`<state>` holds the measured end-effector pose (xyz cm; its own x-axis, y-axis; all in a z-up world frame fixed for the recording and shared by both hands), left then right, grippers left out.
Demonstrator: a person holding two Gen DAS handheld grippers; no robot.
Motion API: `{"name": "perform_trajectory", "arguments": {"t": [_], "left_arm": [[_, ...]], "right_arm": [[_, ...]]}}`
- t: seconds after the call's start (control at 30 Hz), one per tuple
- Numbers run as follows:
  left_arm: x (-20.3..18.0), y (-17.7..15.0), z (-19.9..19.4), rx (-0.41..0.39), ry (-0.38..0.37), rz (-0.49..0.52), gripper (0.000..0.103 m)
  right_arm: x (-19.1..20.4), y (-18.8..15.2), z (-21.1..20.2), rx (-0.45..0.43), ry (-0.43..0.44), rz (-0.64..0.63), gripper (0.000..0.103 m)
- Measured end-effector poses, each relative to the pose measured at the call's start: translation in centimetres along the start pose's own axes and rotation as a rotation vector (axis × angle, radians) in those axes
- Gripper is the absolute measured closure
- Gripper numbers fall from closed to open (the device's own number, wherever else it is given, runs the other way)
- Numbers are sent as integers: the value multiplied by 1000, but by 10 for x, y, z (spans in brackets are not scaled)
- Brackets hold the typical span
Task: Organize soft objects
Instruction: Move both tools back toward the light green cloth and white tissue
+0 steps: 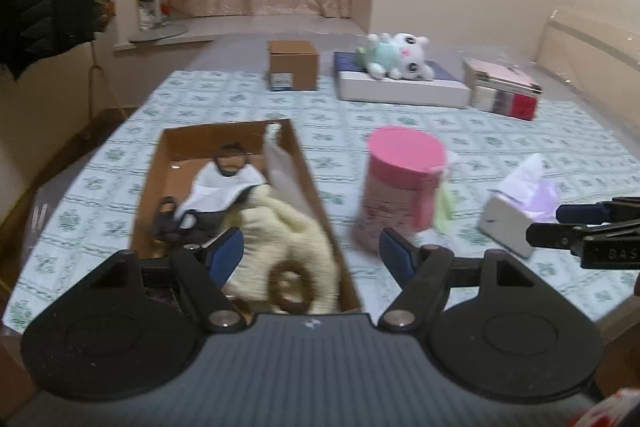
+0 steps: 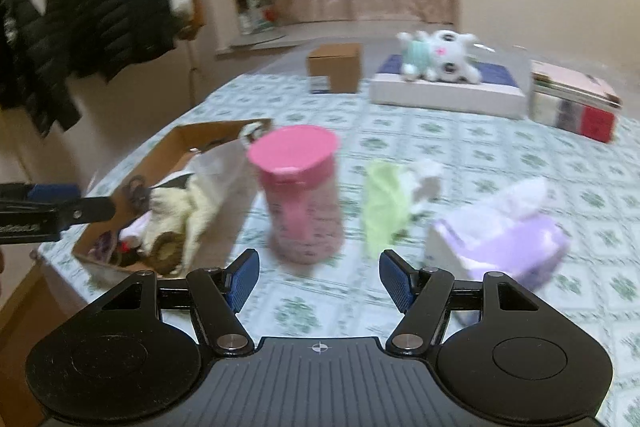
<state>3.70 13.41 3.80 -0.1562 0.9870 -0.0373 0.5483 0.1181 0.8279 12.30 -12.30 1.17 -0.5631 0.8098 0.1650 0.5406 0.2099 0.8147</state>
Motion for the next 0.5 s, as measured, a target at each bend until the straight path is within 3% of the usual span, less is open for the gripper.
{"name": "perform_trajectory", "arguments": {"t": [0.5], "left_arm": [[-61,6,9,24,-123,94,25]], "right_arm": [[-53,-12,-31,-12,-100,91,36]]}}
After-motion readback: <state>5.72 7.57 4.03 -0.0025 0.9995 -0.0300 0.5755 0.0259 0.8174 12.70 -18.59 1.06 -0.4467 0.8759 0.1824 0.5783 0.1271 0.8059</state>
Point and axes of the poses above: each gripper's, at about its wrist camera, not at the fingertips, and z roughly the way its jaws point, x to its left, y to its top, the point moved 2 cm from there along z, roughly the way its jaws point, and after that the axes turned 2 degrees about -x, right-handed, at the moved point
